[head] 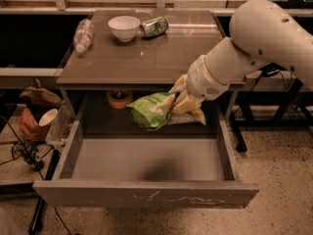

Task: Place green rice chip bag into top drawer

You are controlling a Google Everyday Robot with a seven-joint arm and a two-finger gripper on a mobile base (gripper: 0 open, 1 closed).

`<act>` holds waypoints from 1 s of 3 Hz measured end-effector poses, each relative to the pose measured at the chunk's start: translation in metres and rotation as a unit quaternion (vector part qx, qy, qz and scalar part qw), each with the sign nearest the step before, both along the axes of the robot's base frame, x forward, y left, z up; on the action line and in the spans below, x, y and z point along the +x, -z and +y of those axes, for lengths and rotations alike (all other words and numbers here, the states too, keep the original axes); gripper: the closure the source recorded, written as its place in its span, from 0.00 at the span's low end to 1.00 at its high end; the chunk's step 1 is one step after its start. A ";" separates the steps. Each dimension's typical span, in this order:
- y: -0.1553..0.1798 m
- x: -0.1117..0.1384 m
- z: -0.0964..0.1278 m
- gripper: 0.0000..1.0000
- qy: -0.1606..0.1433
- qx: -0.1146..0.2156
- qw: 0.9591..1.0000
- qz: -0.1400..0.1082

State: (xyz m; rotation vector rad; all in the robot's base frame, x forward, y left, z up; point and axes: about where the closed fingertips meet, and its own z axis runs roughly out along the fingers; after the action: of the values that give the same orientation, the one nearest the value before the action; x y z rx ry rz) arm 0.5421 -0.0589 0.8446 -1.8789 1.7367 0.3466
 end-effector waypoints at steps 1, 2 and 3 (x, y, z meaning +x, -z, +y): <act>0.025 -0.021 0.006 1.00 -0.014 0.017 1.000 0.013; 0.063 -0.013 0.010 1.00 -0.030 0.011 0.999 -0.009; 0.100 0.009 0.002 1.00 -0.003 -0.011 0.999 -0.044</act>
Offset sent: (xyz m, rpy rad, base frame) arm 0.0108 0.0094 -0.1081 0.0016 -0.1222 0.0748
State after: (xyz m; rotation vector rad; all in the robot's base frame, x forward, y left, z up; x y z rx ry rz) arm 0.5512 -0.0566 0.7441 -1.8876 1.6833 0.2444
